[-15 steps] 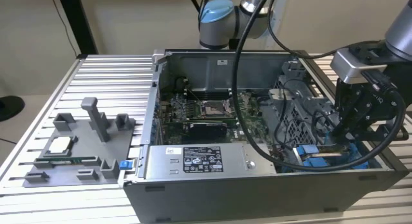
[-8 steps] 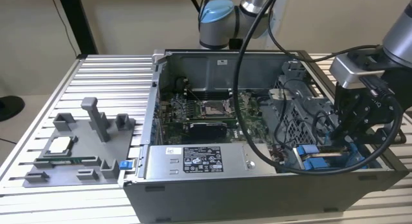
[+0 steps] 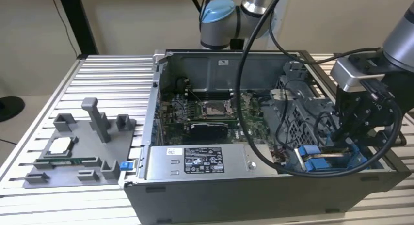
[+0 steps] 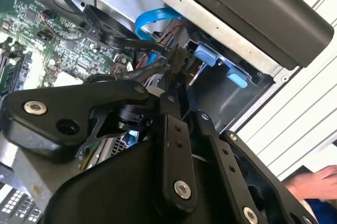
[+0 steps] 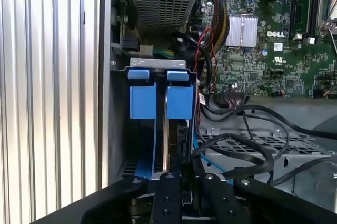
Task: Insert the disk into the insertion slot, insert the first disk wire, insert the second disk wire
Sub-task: 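Insert the first disk wire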
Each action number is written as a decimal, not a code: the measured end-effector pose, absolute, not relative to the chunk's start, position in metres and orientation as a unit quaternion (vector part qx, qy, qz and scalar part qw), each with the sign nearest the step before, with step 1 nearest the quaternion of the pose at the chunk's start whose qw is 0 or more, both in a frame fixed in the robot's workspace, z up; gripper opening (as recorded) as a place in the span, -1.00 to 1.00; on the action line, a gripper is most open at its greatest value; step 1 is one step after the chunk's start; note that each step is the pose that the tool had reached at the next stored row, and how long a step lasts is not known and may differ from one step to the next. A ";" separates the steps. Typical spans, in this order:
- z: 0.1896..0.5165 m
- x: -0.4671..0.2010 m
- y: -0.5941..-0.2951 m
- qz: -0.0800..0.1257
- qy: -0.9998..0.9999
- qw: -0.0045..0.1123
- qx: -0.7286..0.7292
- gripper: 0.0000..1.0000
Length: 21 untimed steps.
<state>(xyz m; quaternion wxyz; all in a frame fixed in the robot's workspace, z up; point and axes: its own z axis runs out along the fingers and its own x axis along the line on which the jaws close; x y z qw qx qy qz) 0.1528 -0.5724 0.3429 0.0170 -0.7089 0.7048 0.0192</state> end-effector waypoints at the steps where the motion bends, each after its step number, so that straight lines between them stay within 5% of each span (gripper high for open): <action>1: 0.343 0.153 -0.572 0.019 0.705 0.017 -0.709 -1.00; 21: 0.339 0.154 -0.570 0.019 0.724 0.017 -0.690 -1.00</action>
